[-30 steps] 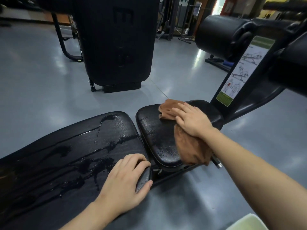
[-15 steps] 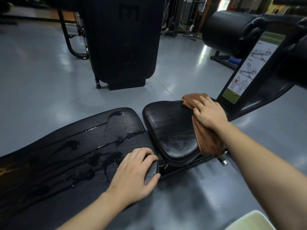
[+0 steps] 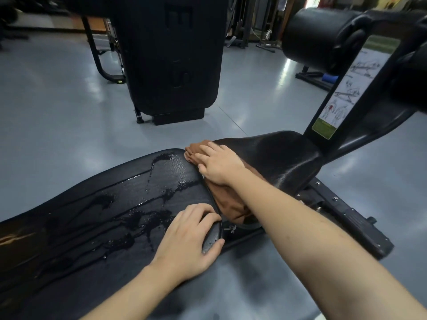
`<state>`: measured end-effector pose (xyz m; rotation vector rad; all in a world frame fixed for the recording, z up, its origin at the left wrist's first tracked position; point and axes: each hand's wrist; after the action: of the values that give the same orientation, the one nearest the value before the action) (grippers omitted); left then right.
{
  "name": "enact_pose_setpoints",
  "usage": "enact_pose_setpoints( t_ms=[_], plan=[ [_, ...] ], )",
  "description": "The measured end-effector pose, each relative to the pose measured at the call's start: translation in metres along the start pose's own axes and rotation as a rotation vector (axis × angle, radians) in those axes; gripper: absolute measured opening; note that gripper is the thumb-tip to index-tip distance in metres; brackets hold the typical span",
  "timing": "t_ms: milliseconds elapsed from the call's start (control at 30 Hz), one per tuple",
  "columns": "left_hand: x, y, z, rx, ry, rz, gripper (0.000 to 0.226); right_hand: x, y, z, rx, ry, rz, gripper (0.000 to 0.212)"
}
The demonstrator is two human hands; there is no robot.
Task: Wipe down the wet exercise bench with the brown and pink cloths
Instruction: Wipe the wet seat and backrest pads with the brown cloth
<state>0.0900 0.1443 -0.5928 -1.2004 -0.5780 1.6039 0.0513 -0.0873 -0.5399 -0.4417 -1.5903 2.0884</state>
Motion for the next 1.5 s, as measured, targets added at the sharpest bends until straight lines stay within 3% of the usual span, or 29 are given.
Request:
enact_pose_setpoints(
  t_ms=[400, 667, 767, 867, 1000, 1133, 1400, 1500],
  plan=[
    [0.002, 0.001, -0.002, -0.005, 0.002, -0.001, 0.041, 0.095, 0.021, 0.075, -0.095, 0.279, 0.143, 0.055],
    [0.001, 0.001, 0.0, 0.004, -0.001, 0.001, 0.04, 0.146, 0.054, 0.076, -0.346, 0.625, 0.548, 0.047],
    [0.001, 0.001, -0.001, 0.008, 0.005, -0.005, 0.04, 0.149, 0.054, 0.07, -0.348, 0.532, 0.557, 0.05],
    [0.001, 0.001, -0.002, 0.009, -0.002, 0.0, 0.041, 0.162, 0.056, 0.058, -0.301, 0.318, 0.567, 0.05],
    [0.001, 0.001, -0.002, 0.008, 0.004, 0.0, 0.041, 0.176, 0.059, 0.049, -0.181, 0.099, 0.508, 0.068],
    [0.002, 0.0, -0.002, 0.001, -0.003, -0.009, 0.041, 0.176, 0.055, 0.026, -0.006, -0.026, 0.523, 0.072],
    [0.002, 0.0, -0.002, -0.007, -0.013, -0.026, 0.042, 0.165, 0.062, -0.02, 0.124, 0.149, 0.522, 0.073],
    [0.002, 0.001, -0.002, -0.007, -0.01, -0.03, 0.041, 0.173, 0.057, -0.009, 0.096, 0.029, 0.44, 0.091]
  ],
)
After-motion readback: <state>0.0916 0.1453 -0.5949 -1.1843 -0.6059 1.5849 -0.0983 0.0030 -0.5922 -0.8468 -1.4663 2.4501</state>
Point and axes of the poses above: each hand's wrist, its own x-axis away from the middle knuckle, its own y-axis out of the palm, z = x × y, and after that the axes turned 4 degrees about x, right-handed
